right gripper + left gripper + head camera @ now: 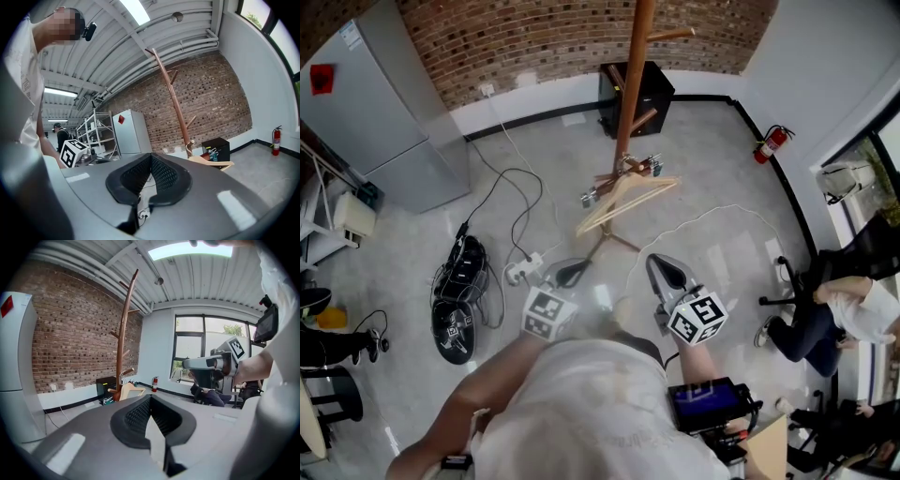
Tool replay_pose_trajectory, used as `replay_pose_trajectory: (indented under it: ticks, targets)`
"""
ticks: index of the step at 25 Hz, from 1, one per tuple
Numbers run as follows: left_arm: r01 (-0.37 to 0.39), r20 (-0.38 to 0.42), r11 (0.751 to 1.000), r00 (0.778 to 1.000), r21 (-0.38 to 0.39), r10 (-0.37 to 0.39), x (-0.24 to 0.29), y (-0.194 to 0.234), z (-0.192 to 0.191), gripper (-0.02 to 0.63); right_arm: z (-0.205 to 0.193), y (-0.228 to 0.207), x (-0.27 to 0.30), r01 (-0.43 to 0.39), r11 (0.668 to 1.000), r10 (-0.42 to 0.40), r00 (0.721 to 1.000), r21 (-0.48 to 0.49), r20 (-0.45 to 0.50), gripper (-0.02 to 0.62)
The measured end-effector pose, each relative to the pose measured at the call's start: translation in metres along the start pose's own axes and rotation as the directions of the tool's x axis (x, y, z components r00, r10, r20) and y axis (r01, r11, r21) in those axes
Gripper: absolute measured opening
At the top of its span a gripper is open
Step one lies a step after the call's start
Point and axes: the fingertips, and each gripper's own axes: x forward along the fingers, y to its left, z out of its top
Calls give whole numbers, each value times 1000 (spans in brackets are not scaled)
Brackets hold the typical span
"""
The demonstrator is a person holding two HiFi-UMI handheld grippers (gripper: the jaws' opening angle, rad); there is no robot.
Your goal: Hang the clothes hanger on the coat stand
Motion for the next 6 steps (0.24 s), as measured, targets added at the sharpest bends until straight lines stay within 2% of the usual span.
replay_pose_trajectory:
  ticks: [6]
  targets:
    - [-30,5,999,1000,32,30,-11,6,1,2,-2,10,3,2,1000,-2,1000,2,-4,14]
